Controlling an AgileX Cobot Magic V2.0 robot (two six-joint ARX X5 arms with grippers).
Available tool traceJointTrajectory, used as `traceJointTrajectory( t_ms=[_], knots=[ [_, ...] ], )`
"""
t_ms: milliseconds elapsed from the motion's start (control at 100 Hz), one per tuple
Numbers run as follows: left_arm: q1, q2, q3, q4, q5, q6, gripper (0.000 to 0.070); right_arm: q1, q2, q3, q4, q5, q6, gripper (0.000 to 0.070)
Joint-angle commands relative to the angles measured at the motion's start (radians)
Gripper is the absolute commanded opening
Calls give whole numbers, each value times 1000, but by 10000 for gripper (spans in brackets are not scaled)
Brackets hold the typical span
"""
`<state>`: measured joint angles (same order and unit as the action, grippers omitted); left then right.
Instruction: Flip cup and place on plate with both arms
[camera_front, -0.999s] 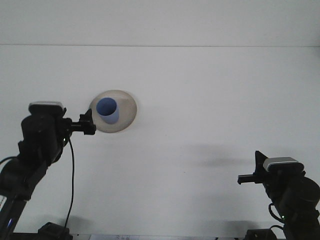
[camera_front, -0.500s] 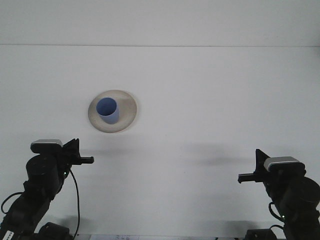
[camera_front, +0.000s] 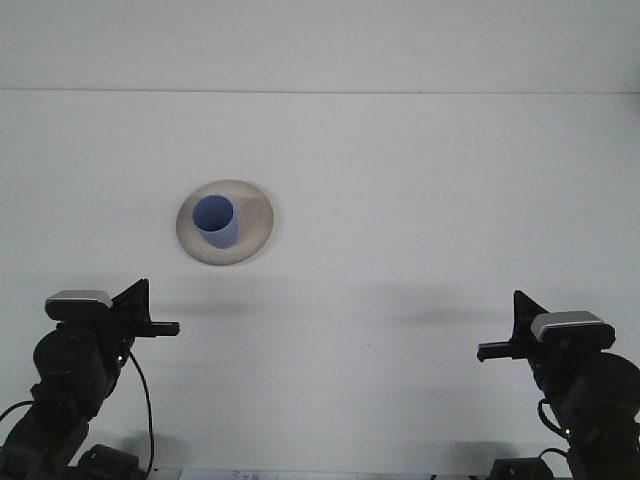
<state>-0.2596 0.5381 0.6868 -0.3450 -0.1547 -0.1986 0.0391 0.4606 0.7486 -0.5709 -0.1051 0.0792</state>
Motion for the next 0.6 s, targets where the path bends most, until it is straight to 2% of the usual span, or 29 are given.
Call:
traceJointTrajectory(
  t_ms=[0, 230, 330, 370, 520, 590],
  knots=[
    [-3, -10, 14, 10, -3, -1, 16, 1, 5, 5, 11, 0, 3, 0],
    [-3, -75, 14, 10, -3, 0, 16, 1, 5, 5, 11, 0, 3, 0],
    [-1, -114, 12, 10, -5, 112, 16, 1, 5, 5, 11, 0, 3, 0],
    [2, -131, 11, 13, -5, 135, 16, 1, 5, 5, 11, 0, 3, 0],
    [40, -199, -71, 101, 2, 134, 16, 1, 5, 5, 11, 0, 3, 0],
    [68, -242, -148, 160, 31, 130, 16, 1, 5, 5, 11, 0, 3, 0]
  ],
)
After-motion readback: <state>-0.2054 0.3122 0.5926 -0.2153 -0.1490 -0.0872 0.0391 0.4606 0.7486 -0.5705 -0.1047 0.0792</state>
